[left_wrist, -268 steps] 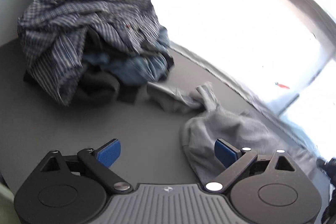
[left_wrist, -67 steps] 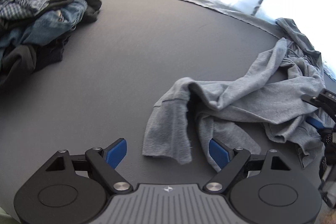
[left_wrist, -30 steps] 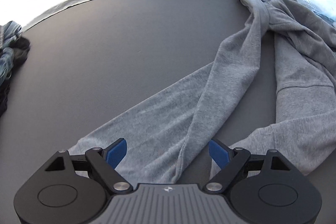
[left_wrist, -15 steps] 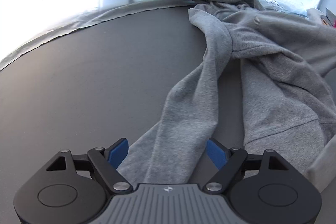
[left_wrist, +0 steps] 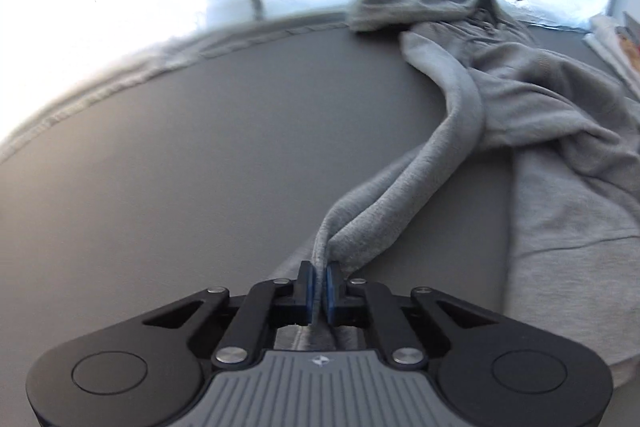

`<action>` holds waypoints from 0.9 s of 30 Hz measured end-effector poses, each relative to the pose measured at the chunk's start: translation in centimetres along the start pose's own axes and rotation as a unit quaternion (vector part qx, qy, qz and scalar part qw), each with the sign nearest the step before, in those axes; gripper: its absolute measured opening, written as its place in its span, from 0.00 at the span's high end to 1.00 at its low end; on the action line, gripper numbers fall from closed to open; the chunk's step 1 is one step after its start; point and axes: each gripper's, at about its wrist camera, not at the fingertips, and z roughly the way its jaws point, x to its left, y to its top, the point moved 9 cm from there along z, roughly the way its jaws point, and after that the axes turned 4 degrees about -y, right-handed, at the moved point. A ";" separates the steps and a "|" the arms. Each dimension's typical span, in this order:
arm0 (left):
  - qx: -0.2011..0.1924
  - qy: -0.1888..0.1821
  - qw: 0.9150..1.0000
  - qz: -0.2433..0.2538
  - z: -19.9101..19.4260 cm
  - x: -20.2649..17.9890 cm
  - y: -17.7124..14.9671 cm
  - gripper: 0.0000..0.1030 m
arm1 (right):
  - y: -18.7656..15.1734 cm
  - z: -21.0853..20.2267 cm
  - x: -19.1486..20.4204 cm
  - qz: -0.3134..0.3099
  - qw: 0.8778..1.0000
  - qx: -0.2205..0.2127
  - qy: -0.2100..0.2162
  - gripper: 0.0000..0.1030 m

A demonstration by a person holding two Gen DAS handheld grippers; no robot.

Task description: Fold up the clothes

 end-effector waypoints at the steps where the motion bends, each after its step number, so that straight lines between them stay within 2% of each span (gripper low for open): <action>1: -0.004 0.019 1.000 -0.005 -0.1 1.4 0.1 0.93 | 0.1 -0.3 0.3 -0.007 1.000 -0.005 0.000 0.09; 3: -0.015 0.054 0.998 -0.036 -0.8 5.1 0.4 0.93 | 0.3 -0.5 0.7 -0.009 1.000 -0.005 0.017 0.06; 8: -0.041 0.130 0.985 -0.103 -2.6 14.0 1.3 0.93 | -0.5 -0.7 1.4 0.021 0.998 0.019 0.063 0.05; 10: -0.047 0.174 0.980 -0.090 -3.1 15.9 1.7 0.93 | -1.1 -1.0 2.1 0.028 0.996 0.032 0.084 0.05; 12: -0.044 0.202 0.974 -0.097 -3.4 17.1 1.7 0.92 | -1.8 -1.6 3.3 0.030 0.992 0.041 0.117 0.05; 13: -0.037 0.200 0.971 -0.124 -3.6 17.8 1.4 0.92 | -2.1 -1.9 3.9 0.027 0.990 0.043 0.130 0.05; 15: -0.029 0.166 0.964 -0.207 -4.0 18.4 0.6 0.89 | -2.9 -2.4 5.2 0.020 0.987 0.051 0.150 0.05; 17: -0.032 0.138 0.966 -0.217 -4.8 16.9 -0.2 0.88 | -3.7 -2.7 6.3 0.023 0.983 0.065 0.170 0.10; 19: -0.036 0.113 0.969 -0.216 -5.7 15.1 -1.1 0.83 | -4.0 -3.3 7.6 0.059 0.968 0.083 0.231 0.21; 21: -0.038 0.082 0.971 -0.221 -6.5 13.3 -2.1 0.80 | -4.3 -4.0 8.9 0.095 0.947 0.101 0.290 0.39; 23: -0.032 0.042 0.969 -0.242 -7.2 11.7 -3.5 0.76 | -4.4 -4.8 10.1 0.128 0.923 0.118 0.344 0.43; 24: -0.029 0.028 0.966 -0.254 -7.5 11.1 -4.2 0.75 | -4.3 -5.2 10.4 0.139 0.916 0.122 0.356 0.49; 26: -0.014 0.005 0.964 -0.264 -7.8 9.8 -5.6 0.68 | -4.2 -5.9 11.1 0.157 0.903 0.129 0.379 0.50; 27: -0.005 -0.004 0.964 -0.265 -7.9 9.1 -6.3 0.67 | -4.2 -6.2 11.2 0.156 0.902 0.125 0.384 0.50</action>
